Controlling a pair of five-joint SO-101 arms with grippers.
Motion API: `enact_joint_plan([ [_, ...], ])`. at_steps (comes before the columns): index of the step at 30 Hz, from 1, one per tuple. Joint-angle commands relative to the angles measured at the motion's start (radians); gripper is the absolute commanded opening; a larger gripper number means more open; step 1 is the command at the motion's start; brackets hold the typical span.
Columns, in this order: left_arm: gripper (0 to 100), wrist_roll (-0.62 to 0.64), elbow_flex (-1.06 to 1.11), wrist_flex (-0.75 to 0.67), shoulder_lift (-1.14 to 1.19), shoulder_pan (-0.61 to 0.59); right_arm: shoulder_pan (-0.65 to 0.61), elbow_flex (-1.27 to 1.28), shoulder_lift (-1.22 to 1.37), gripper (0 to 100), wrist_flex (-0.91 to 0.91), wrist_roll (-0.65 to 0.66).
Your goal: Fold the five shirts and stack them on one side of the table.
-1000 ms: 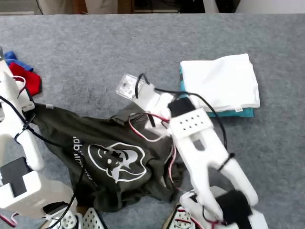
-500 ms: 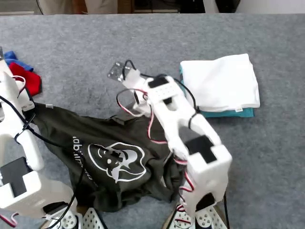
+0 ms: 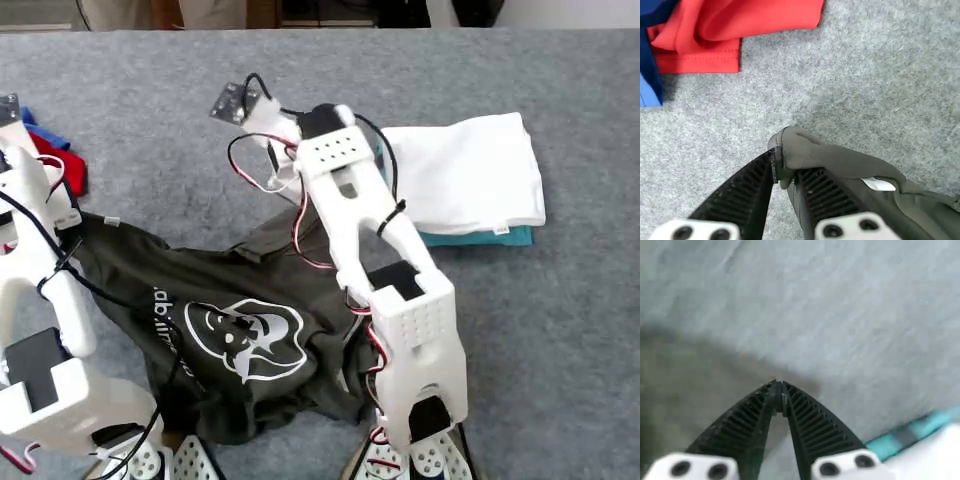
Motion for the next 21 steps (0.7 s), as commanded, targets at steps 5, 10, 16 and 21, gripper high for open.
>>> enact_joint_plan([
  [5,2,-0.005,-0.009,-0.052,-0.042,0.031,-0.062,0.036,-0.099,0.1,0.209,-0.011],
  [10,2,-0.005,-0.012,-0.06,-0.042,0.035,-0.13,0.211,-0.16,0.1,0.058,-0.04],
  [16,2,-0.005,-0.014,-0.06,-0.042,0.032,-0.156,0.358,-0.16,0.1,-0.092,-0.13],
  [21,2,-0.005,-0.015,-0.084,-0.042,0.035,-0.15,0.384,-0.16,0.1,-0.167,-0.157],
])
